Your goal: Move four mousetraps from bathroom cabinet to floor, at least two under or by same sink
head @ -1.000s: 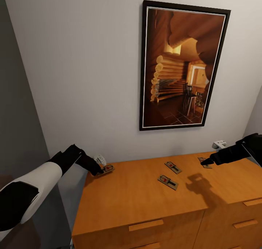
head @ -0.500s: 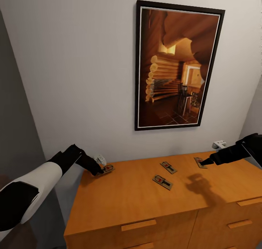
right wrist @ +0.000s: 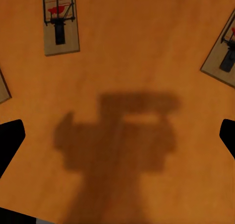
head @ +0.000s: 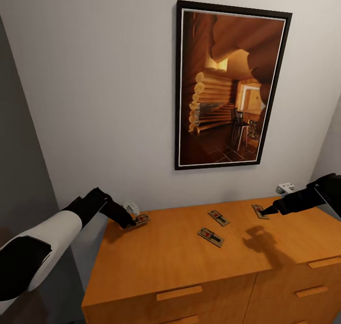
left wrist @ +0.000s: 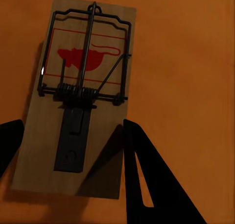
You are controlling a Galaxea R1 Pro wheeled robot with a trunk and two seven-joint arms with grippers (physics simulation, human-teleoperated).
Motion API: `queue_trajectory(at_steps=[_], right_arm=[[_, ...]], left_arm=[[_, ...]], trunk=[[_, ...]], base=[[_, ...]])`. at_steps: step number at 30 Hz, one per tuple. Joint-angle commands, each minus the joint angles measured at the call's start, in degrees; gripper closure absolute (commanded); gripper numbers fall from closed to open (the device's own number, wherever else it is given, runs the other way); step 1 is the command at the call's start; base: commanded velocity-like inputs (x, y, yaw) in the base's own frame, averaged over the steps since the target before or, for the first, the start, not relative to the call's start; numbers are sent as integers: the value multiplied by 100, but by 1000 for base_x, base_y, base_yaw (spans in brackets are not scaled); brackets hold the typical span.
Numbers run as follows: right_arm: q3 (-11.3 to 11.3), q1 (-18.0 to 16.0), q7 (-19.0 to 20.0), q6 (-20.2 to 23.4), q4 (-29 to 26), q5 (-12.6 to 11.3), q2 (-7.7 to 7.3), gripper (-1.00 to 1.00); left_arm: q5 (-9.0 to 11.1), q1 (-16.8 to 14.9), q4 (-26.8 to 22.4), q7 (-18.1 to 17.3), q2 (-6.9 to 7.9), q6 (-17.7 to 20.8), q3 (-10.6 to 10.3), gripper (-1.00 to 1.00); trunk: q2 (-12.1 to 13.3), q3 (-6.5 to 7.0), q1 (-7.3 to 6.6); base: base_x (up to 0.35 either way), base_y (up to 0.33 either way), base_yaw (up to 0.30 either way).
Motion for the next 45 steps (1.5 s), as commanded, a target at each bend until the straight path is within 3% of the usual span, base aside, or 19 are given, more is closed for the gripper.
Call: queue_trajectory(at_steps=[1,45], right_arm=[[10,-8,47,21,-4,47,-3,-100],[8,-8,54,21,-4,47,-10,-100]], left_arm=[[-52,-3,-15,-23,-6,29,15,100],[-55,-1,-15,-14,-38,56,15,100]], trunk=[[-5,-8,0],[-5,-8,0]], base=[[0,0,0],[0,0,0]])
